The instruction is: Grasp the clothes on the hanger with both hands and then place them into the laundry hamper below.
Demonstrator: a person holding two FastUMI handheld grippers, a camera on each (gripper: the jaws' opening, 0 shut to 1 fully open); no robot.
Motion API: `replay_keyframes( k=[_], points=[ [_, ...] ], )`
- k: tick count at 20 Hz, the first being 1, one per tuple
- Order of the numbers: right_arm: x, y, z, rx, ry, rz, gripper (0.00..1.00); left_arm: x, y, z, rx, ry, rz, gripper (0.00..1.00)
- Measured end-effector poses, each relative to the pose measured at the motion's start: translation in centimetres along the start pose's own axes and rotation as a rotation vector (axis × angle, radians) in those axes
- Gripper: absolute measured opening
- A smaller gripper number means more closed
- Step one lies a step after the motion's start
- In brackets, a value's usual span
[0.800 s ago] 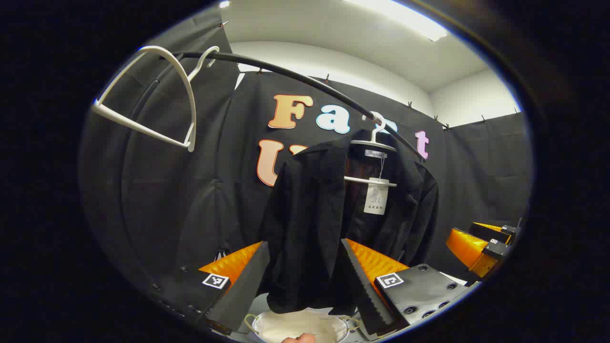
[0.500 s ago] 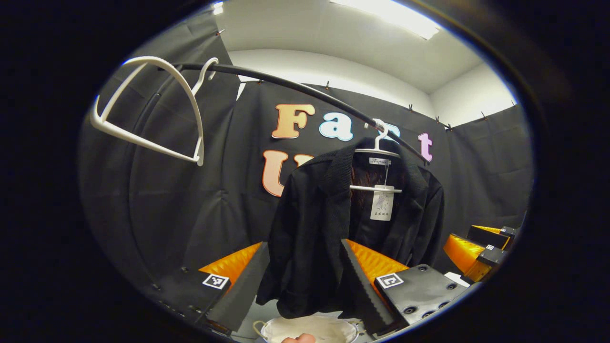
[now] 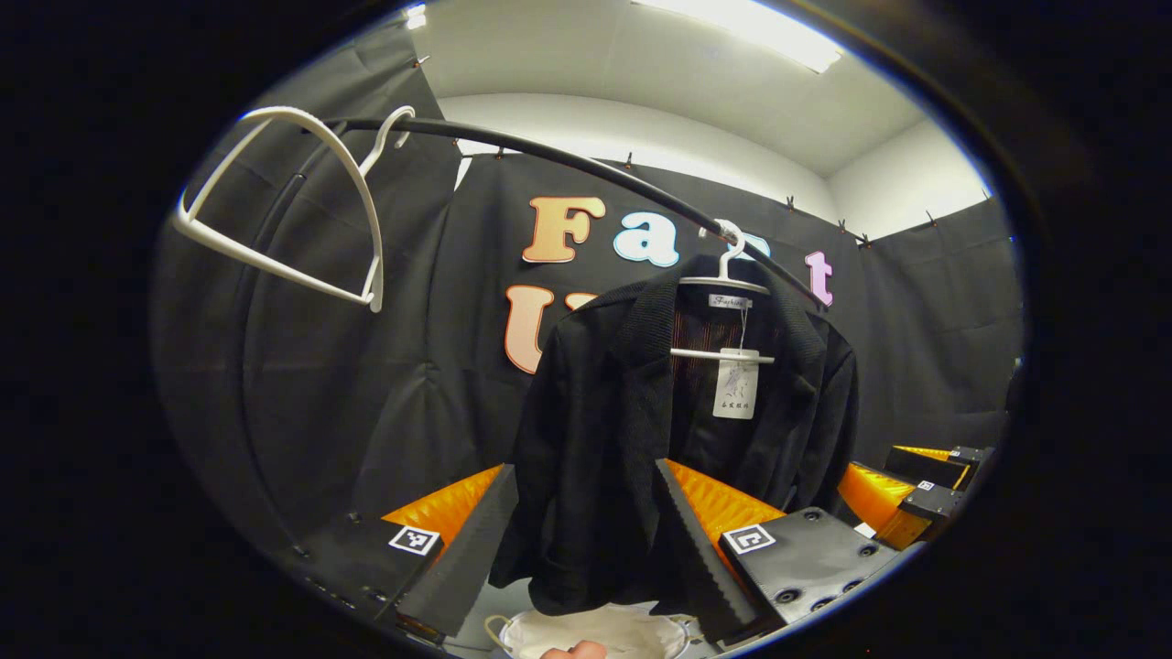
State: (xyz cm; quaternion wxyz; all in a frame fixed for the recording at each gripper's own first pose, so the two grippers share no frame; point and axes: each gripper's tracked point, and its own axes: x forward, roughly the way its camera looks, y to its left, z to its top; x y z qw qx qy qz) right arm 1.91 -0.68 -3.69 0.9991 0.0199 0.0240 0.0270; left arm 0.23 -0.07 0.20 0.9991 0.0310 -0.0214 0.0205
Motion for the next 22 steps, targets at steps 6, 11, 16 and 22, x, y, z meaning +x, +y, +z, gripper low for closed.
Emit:
replay_keyframes(
  k=[6,11,16,22],
  points=[
    [-0.2,0.8,-0.2,0.021,0.017,0.001,0.94,-0.4,0.6,0.1,0.016,-0.003,0.003,0.97],
    [1.9,3.1,-0.9,0.037,0.029,0.038,0.93,-0.5,0.5,0.3,0.020,-0.008,-0.002,1.00],
    [7.0,4.5,-4.8,0.004,0.053,0.007,0.94,-1.5,1.2,0.1,0.025,-0.005,0.014,0.96],
    [13.5,4.0,-8.5,-0.085,0.099,-0.069,0.97,-2.1,2.4,0.0,0.035,-0.001,0.043,0.97]
  ],
)
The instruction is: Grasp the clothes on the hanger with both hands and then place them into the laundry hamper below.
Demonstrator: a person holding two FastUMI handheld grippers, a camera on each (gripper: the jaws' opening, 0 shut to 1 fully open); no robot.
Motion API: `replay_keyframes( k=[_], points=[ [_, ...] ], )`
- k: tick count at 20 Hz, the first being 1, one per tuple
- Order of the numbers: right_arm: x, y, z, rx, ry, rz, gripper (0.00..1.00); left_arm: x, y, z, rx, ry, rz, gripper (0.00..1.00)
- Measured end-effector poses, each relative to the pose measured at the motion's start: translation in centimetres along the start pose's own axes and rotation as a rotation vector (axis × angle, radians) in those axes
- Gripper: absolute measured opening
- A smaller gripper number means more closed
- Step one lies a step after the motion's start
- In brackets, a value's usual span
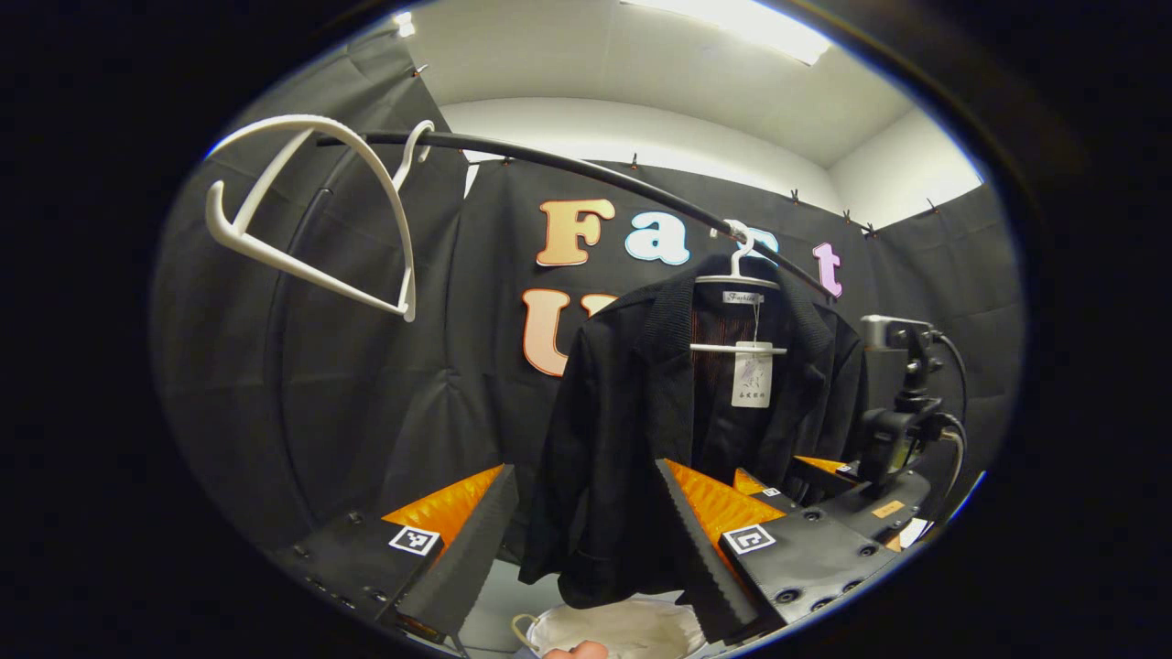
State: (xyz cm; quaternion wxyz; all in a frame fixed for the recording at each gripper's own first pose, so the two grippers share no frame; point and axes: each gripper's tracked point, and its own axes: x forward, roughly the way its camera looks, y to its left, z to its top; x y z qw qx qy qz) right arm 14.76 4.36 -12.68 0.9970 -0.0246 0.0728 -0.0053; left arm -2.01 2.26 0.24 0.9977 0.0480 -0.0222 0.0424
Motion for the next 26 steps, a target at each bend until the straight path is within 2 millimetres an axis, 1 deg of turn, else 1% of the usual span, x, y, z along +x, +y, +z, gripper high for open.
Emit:
replay_keyframes(
  k=[1,3,5,6,8,9,11,12,14,15,16,18,20,21,22,23,24,26],
  points=[
    [0.9,-1.0,-0.2,-0.001,0.012,-0.029,0.93,0.3,-0.1,-0.2,-0.001,0.002,-0.005,0.97],
    [1.5,-2.5,-0.3,0.036,0.027,-0.047,0.94,1.5,-0.8,-0.7,-0.013,0.007,-0.026,0.97],
    [1.2,-3.6,0.1,0.083,0.028,-0.041,0.67,3.0,-1.9,-1.5,-0.041,0.005,-0.057,0.96],
    [0.7,-4.2,0.2,0.088,0.028,-0.039,0.54,3.9,-3.1,-2.1,-0.056,0.007,-0.092,1.00],
    [-0.6,-6.2,0.4,0.079,0.028,-0.045,0.27,5.6,-5.4,-3.2,-0.068,0.011,-0.160,0.93],
    [-1.4,-6.8,0.7,0.082,0.027,-0.043,0.14,6.5,-6.2,-3.7,-0.070,0.013,-0.176,0.96],
    [-2.3,-7.7,1.1,0.095,0.022,-0.031,0.07,7.9,-7.7,-5.6,-0.081,0.040,-0.189,1.00],
    [-2.9,-8.1,1.4,0.100,0.018,-0.026,0.06,8.6,-8.4,-6.7,-0.076,0.055,-0.186,1.00],
    [-3.7,-8.6,1.7,0.095,0.006,-0.016,0.06,10.7,-9.1,-8.5,-0.030,0.066,-0.165,0.92],
    [-4.2,-8.6,1.9,0.088,0.003,-0.012,0.00,11.7,-9.4,-9.2,-0.001,0.068,-0.154,0.96],
    [-4.5,-8.7,2.1,0.084,0.001,-0.006,0.06,12.8,-9.6,-9.7,0.024,0.062,-0.134,0.93],
    [-5.2,-8.9,2.6,0.086,-0.007,0.000,0.06,14.8,-9.8,-10.1,0.049,0.039,-0.100,0.93],
    [-5.7,-9.2,2.9,0.094,-0.012,0.000,0.06,16.2,-9.9,-10.0,0.059,0.009,-0.078,0.93],
    [-5.8,-9.4,3.1,0.098,-0.016,-0.001,0.06,16.7,-10.0,-10.1,0.061,-0.001,-0.074,0.93],
    [-6.0,-9.6,3.2,0.100,-0.020,-0.002,0.06,16.6,-9.9,-10.4,0.060,0.002,-0.074,0.97],
    [-6.0,-9.6,3.2,0.103,-0.024,-0.002,0.06,16.8,-9.6,-10.5,0.060,0.003,-0.063,0.97],
    [-6.1,-9.7,3.2,0.104,-0.027,-0.003,0.06,17.5,-9.5,-10.6,0.062,0.006,-0.051,0.81],
    [-6.0,-9.9,3.4,0.102,-0.029,0.000,0.06,17.9,-9.3,-10.8,0.048,0.022,-0.043,0.50]
  ],
)
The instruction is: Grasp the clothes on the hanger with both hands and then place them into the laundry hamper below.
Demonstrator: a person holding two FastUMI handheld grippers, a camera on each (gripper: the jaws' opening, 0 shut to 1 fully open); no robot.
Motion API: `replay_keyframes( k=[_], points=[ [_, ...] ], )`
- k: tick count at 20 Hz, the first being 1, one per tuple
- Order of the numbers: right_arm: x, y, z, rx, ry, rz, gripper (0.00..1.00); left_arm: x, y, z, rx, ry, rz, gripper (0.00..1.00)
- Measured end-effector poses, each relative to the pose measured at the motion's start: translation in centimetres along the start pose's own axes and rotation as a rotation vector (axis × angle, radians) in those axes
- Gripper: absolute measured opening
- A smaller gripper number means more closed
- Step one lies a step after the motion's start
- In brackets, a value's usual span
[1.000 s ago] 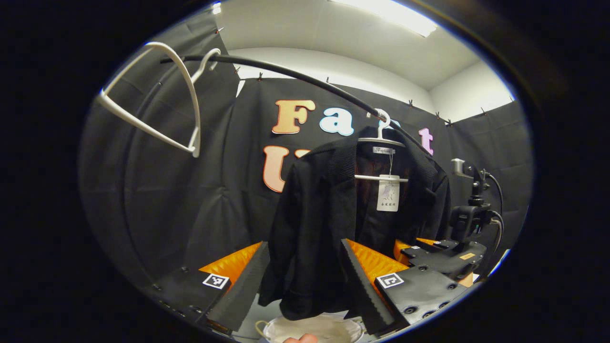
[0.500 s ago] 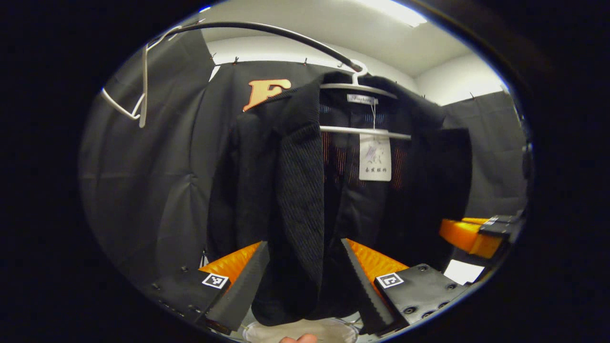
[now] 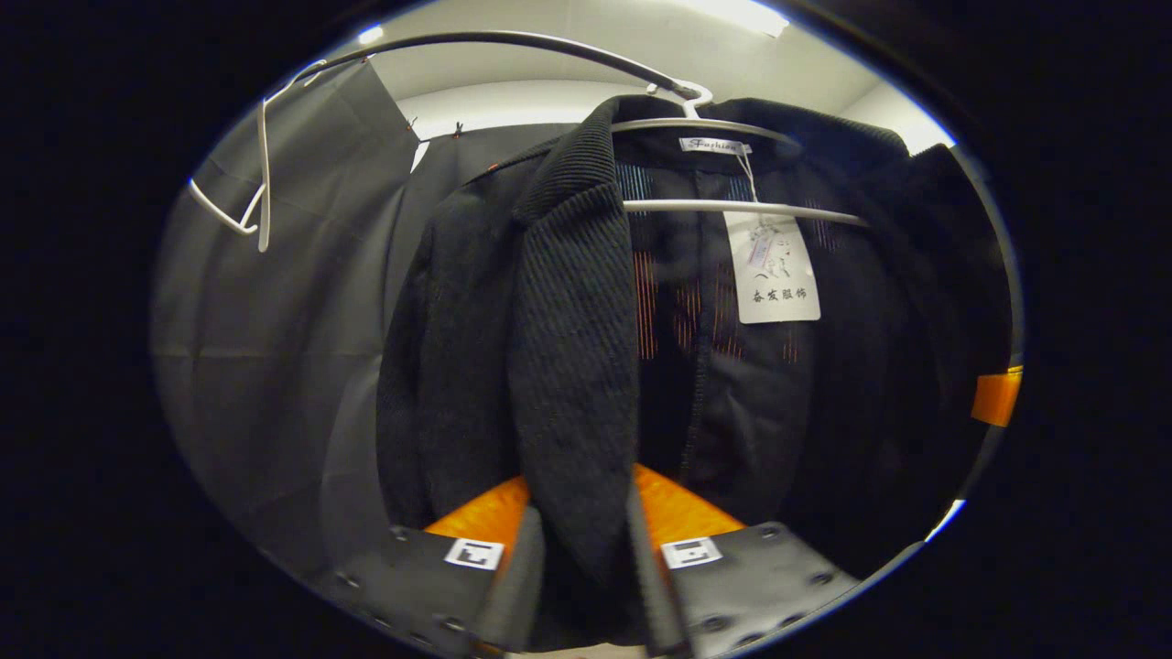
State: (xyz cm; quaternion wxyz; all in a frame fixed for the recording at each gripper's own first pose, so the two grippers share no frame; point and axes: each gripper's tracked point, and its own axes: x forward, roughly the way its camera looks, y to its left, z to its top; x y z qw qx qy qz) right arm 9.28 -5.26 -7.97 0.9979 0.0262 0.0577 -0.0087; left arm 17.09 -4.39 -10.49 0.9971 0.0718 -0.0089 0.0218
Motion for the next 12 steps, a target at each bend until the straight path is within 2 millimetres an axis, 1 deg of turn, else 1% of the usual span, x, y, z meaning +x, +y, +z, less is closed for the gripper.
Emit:
replay_keyframes(
  k=[2,3,4,5,6,7,10,12],
  points=[
    [-0.1,0.4,0.0,-0.006,-0.003,0.028,0.06,-0.5,1.0,0.1,-0.031,0.009,0.032,0.18],
    [-0.1,1.0,0.4,-0.001,-0.018,0.055,0.05,-0.9,1.4,0.3,-0.044,0.014,0.033,0.16],
    [-0.1,0.6,0.5,0.000,-0.036,0.035,0.05,-1.3,1.7,0.7,-0.048,0.012,0.031,0.14],
    [-0.7,-0.2,1.2,-0.002,-0.058,0.023,0.04,-1.9,2.2,1.3,-0.039,0.000,0.034,0.12],
    [-0.9,-0.5,1.9,0.003,-0.079,0.033,0.08,-2.3,3.3,2.4,-0.016,-0.021,0.050,0.12],
    [-1.0,-1.2,2.8,0.006,-0.101,0.016,0.03,-2.8,4.2,4.0,0.004,-0.055,0.077,0.12],
    [-0.9,-4.4,6.7,-0.006,-0.176,-0.053,0.00,-4.2,7.9,10.2,0.056,-0.202,0.171,0.12],
    [-0.4,-5.6,9.5,0.005,-0.216,-0.070,0.00,-5.2,9.8,14.1,0.091,-0.277,0.211,0.12]
  ],
)
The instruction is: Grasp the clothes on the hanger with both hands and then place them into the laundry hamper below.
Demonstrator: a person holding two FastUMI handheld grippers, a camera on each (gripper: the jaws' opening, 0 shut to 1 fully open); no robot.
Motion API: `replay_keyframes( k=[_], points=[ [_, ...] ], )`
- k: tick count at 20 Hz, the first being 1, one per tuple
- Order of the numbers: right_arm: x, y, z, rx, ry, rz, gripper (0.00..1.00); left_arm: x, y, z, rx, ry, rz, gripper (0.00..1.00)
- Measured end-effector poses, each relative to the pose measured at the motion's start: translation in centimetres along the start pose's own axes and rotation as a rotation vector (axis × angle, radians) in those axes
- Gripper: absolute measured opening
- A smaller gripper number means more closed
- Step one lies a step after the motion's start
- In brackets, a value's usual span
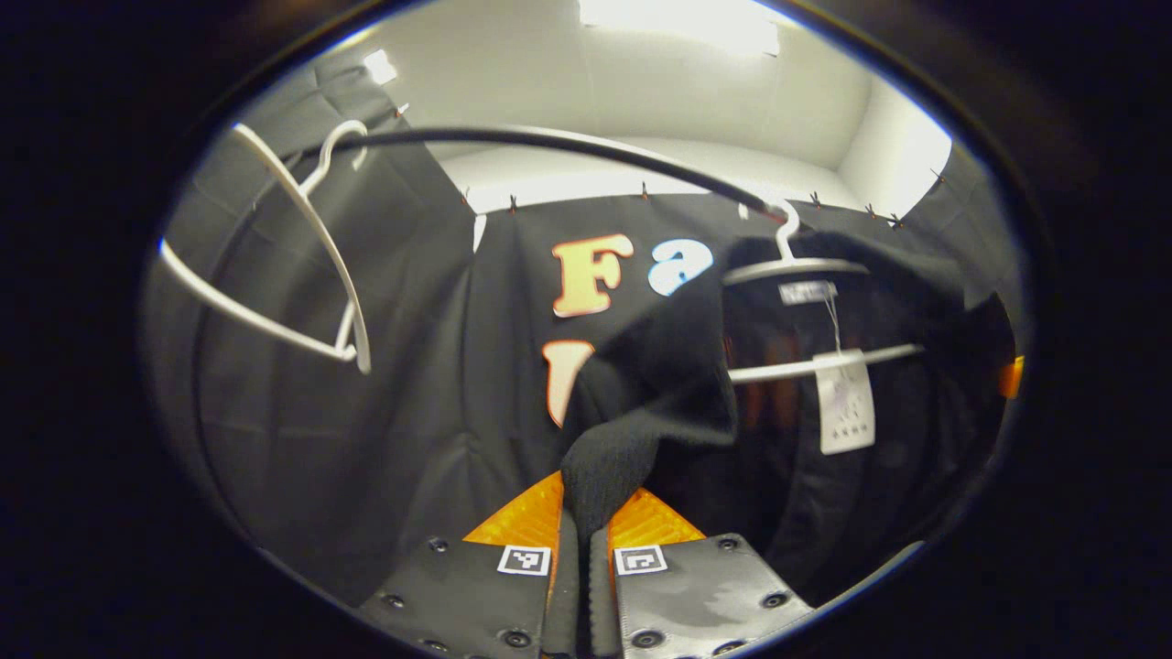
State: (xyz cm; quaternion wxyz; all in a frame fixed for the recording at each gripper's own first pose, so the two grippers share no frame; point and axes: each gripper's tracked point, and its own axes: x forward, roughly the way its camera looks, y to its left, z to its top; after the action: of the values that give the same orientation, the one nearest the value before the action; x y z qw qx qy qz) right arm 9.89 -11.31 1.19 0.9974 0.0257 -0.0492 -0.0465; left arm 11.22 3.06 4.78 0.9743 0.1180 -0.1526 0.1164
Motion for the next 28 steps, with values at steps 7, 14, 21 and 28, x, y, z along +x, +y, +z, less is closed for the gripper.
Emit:
replay_keyframes(
  k=[7,14,21,28],
  points=[
    [5.2,-6.8,9.4,0.000,-0.133,-0.104,0.00,3.1,6.3,9.1,-0.004,-0.163,0.130,0.12],
    [13.4,-9.8,13.8,-0.056,-0.198,-0.143,0.00,5.3,7.9,10.4,0.006,-0.216,0.176,0.12],
    [15.9,-8.7,2.8,-0.008,-0.038,-0.094,0.00,6.4,8.9,8.8,0.034,-0.212,0.204,0.12],
    [10.0,-1.9,-7.0,0.073,0.089,0.045,0.00,9.4,11.6,4.3,0.077,-0.116,0.291,0.12]
  ],
)
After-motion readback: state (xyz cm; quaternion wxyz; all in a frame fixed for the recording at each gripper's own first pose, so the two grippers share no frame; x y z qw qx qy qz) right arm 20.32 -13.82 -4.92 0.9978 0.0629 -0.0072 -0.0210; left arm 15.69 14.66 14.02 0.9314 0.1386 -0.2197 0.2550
